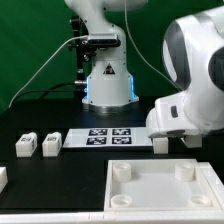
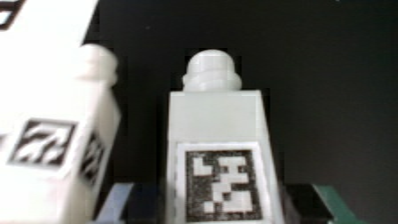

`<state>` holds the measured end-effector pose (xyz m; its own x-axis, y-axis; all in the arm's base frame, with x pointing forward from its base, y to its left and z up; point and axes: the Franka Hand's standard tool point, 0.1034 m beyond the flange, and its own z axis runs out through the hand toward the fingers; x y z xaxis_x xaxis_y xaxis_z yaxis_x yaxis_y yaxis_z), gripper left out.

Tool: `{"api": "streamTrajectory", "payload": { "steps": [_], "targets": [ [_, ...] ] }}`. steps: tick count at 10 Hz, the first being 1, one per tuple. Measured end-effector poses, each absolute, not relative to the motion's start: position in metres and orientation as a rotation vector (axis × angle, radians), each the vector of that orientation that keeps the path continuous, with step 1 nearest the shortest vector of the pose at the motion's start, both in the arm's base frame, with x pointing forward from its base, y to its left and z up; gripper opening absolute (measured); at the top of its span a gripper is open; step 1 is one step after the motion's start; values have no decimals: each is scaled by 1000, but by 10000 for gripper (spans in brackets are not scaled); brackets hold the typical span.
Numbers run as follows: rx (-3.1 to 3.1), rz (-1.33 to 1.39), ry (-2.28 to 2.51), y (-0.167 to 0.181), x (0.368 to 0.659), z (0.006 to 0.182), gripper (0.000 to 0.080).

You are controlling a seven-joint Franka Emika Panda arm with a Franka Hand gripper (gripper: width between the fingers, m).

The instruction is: Assemble one leg

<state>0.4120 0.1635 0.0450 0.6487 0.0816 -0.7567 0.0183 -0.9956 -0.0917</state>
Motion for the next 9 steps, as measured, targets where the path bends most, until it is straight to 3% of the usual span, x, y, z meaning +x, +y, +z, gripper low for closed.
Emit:
{"api": "streamTrajectory", "payload": {
  "steps": [2, 4, 6, 8, 9],
  "targets": [
    [-2755, 1299, -92, 148, 439, 84, 291],
    [-2855, 983, -68, 134, 481, 117, 291],
    [-2938, 705, -21, 117, 498, 147, 291],
    [-3001, 320, 10, 114, 524, 161, 291],
    [-3013, 238, 11, 114, 518, 157, 291]
  ]
}}
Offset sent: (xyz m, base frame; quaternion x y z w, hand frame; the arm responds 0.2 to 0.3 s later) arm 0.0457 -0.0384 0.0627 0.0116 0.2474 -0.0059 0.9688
